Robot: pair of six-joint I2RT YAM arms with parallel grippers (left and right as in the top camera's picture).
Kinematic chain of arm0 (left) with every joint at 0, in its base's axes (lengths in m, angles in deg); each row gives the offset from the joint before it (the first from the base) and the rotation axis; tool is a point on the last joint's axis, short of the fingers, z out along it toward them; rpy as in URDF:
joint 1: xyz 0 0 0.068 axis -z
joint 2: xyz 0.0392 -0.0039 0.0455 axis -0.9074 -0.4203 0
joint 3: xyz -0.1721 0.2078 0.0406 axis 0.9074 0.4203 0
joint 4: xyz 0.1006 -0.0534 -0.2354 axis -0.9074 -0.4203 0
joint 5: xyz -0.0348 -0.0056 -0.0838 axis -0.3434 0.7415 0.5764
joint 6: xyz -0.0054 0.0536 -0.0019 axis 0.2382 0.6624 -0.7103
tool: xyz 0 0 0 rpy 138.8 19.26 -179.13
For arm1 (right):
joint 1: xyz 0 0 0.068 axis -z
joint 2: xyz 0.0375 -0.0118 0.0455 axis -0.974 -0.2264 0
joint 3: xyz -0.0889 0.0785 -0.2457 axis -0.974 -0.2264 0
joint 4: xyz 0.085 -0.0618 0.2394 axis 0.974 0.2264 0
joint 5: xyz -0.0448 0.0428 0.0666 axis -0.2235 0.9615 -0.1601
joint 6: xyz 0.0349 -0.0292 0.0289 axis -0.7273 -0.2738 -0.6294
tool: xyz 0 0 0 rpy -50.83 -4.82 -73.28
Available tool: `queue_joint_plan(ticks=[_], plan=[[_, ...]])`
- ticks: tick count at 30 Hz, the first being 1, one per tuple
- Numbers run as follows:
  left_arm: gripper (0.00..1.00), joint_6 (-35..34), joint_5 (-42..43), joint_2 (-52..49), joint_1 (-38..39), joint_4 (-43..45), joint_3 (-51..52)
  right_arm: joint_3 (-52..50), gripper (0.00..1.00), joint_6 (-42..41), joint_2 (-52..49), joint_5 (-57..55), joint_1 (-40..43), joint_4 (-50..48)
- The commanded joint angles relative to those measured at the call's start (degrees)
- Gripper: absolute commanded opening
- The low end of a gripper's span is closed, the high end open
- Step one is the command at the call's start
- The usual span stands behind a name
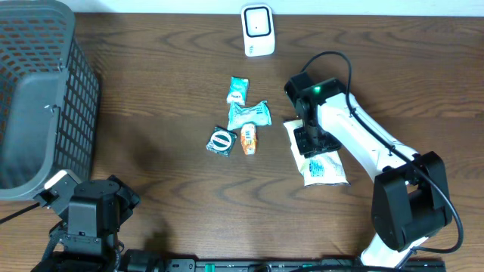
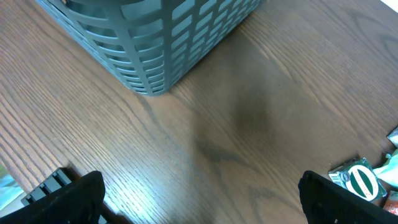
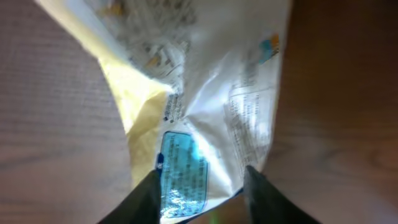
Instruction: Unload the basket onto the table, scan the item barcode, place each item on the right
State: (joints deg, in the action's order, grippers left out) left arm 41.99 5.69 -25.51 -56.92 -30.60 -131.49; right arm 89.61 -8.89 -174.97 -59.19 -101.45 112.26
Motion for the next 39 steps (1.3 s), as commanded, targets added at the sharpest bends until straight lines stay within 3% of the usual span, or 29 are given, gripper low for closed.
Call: queue_joint_plan(ticks=[1,9,14,18,22,30,39], plan=[[0.98,-0.74,-0.96,0.07,-0.39,-0.15,0.00,-3.39,0.35,-0.66,0.02,2.51,0.07,-1.01],[0.98,-0.74,-0.96,0.07,-0.39,-0.15,0.00,-14.82,0.43,-0.83,0.02,2.34,0.13,-13.38],[0.98,-0.76,-0.96,0.07,-0.39,-0.15,0.00,-10.99,0.43,-0.81,0.04,1.66,0.31,-11.02],[0.98,-0.74,-0.96,0.07,-0.39,-0.15,0.00,-1.68,0.42,-0.79,0.04,1.64,0.72,-6.62],[0.98,-0.76,-0.96,0.07,-0.39,-0.15,0.00,3.76,0.41,-0.79,0.04,1.66,0.72,-8.57],[0.98,-0.76,-0.96,0.07,-0.39,-0.15,0.00,1.29,0.35,-0.81,-0.09,1.38,0.72,-17.75],[0.98,-0.74,-0.96,0.07,-0.39,-0.15,0.00,-6.82,0.39,-0.83,-0.09,0.57,0.72,-25.18]])
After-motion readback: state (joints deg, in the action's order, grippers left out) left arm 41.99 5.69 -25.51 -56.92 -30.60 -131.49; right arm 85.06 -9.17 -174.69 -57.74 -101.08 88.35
